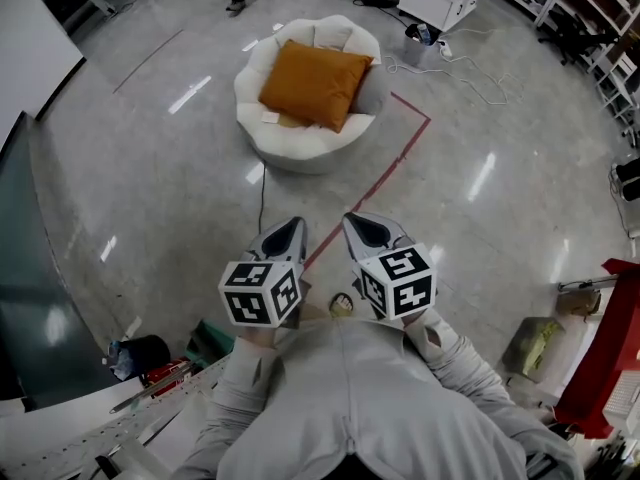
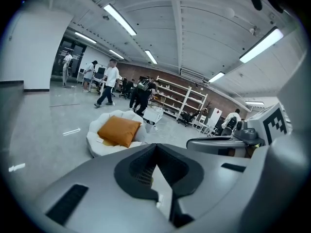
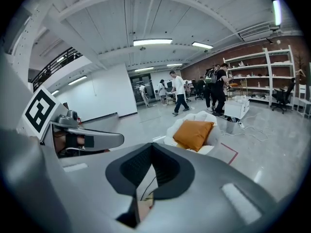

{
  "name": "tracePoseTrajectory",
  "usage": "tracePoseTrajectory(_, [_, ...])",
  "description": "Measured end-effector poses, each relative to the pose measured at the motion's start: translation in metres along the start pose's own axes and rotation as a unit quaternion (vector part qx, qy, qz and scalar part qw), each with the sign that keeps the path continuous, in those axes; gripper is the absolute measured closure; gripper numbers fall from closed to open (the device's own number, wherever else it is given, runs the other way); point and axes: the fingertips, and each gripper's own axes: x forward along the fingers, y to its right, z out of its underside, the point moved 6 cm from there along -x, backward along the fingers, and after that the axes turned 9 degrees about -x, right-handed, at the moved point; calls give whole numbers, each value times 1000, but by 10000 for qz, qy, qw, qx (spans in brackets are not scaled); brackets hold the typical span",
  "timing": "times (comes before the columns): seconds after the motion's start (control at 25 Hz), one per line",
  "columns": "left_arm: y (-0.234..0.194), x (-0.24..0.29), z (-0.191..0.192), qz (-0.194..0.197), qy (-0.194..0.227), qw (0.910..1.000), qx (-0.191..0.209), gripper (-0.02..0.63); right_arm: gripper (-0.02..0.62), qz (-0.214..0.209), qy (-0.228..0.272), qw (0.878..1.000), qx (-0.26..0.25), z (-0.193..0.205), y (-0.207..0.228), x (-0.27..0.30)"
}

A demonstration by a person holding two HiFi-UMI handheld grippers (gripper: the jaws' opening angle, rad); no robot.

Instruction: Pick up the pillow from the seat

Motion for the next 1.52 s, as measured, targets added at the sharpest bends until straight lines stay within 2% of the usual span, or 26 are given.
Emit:
tracePoseTrajectory(0.24, [-5,6,-5,87,-135,9999,29,601,595,-89,-143,9998,113,-1,1,13])
tracePoseTrajectory(0.4, [-7,19,-17,192,-173,9997,17,600,595,54,-349,9994,-14,-6,12,22])
tracePoseTrajectory(0.56, [-9,41,-27,206,-255,9992,207,601,595,112,-337,9993,75,-11,31,31])
tracePoseTrajectory(1.04, [-39,106,-86,318,-278,9988,259,601,595,120,-375,9992,9,-53,74,103])
tracePoseTrajectory(1.52, [-88,153,-149,453,-373,9977,333,601,595,207,-335,9990,192,-93,99,175])
